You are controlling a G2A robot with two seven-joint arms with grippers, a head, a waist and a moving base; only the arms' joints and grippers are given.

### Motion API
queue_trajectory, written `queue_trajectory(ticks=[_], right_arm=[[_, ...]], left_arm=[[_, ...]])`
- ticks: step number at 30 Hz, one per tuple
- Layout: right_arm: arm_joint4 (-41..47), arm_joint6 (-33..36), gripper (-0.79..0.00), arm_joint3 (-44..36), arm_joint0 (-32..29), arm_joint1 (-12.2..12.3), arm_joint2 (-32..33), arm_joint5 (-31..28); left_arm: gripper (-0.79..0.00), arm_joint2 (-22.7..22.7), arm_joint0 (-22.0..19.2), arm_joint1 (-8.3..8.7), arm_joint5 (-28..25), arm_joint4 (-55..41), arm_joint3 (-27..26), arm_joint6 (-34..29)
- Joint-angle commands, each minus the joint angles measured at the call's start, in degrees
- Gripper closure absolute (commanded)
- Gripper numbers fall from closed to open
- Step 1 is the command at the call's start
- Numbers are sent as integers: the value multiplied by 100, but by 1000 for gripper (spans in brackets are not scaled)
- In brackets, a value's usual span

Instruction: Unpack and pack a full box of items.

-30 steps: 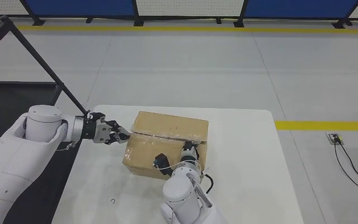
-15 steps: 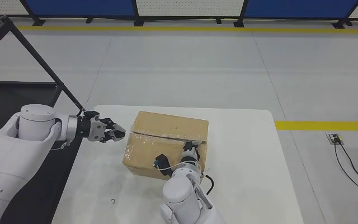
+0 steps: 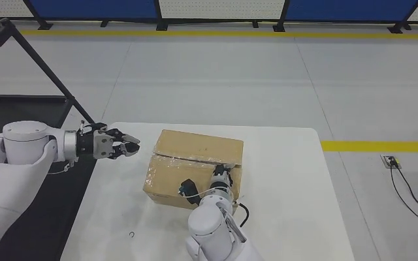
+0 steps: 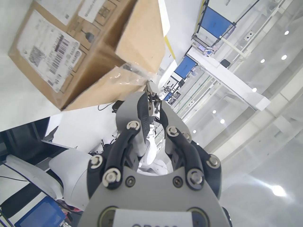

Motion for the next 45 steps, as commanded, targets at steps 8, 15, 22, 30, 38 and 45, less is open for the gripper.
queue_trajectory(ticks=[8,15,22,30,38,45], right_arm=[[0,35,0,3,-29,-2,-10,-11],[0,32,0,-17,-50,11,-43,-15],[0,13,0,-5,-39,21,-64,-23],[0,-41,0,-5,-24,35,-50,-47],[0,-67,0,10,-9,53,-34,-70],[0,-65,-123,-2,-4,71,-32,-107]], left_arm=[[0,232,71,-152,338,-107,-288,204],[0,706,-86,-412,468,-17,-44,203],[0,1012,-320,-694,429,-9,430,284],[0,1217,-497,-886,366,106,796,101],[0,1457,-621,-1025,334,172,1025,68],[0,1512,-721,-1114,295,196,1204,30]])
